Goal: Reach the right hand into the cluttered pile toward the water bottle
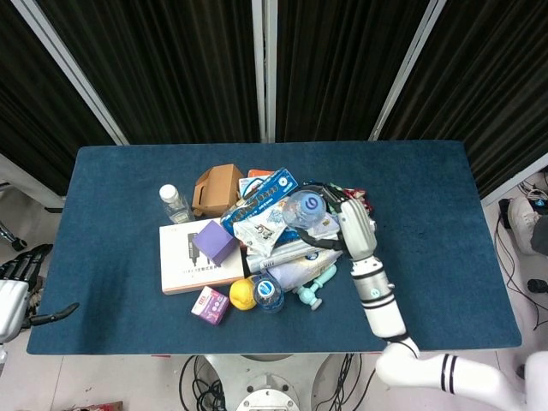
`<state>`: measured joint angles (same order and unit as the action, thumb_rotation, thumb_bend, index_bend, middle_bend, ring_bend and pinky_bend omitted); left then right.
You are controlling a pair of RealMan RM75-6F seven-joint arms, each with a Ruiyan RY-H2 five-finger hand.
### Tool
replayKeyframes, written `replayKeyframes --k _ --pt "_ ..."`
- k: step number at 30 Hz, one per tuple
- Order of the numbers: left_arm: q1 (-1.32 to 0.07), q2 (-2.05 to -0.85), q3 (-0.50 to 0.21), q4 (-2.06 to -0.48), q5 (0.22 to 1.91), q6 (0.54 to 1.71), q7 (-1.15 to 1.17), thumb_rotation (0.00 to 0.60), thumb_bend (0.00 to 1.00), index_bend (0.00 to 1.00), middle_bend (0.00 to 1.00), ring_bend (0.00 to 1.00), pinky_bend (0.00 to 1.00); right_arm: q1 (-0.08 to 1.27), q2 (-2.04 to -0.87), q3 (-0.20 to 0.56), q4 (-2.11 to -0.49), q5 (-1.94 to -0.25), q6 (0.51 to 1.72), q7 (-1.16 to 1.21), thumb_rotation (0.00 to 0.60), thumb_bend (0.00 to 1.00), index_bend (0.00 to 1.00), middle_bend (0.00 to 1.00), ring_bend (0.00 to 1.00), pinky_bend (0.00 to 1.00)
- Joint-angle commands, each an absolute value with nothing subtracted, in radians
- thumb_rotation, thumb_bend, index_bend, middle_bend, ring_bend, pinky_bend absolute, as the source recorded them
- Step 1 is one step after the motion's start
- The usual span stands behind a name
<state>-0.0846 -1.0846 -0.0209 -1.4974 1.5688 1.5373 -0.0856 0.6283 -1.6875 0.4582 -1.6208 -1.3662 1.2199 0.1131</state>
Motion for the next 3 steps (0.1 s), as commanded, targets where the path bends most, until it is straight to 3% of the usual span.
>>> replayKeyframes --k 1,3 --pt "-0.083 -1.086 -0.022 -1.497 1.568 1.539 -0.087 0.294 0.05 0.09 0.11 0.14 0.25 0.691 -1.747 0.492 -1.557 -1.303 1.165 0.081 0.6 0.44 0.69 0.52 0.39 0.44" --pt "-0.083 -1.086 -0.021 -1.495 1.567 1.538 -0.085 0.295 0.05 0.09 0.11 0.14 0.25 0.707 -1.764 0.487 -1.539 -1.292 1.159 0.084 0.6 0.44 0.69 0.52 0.39 0.44"
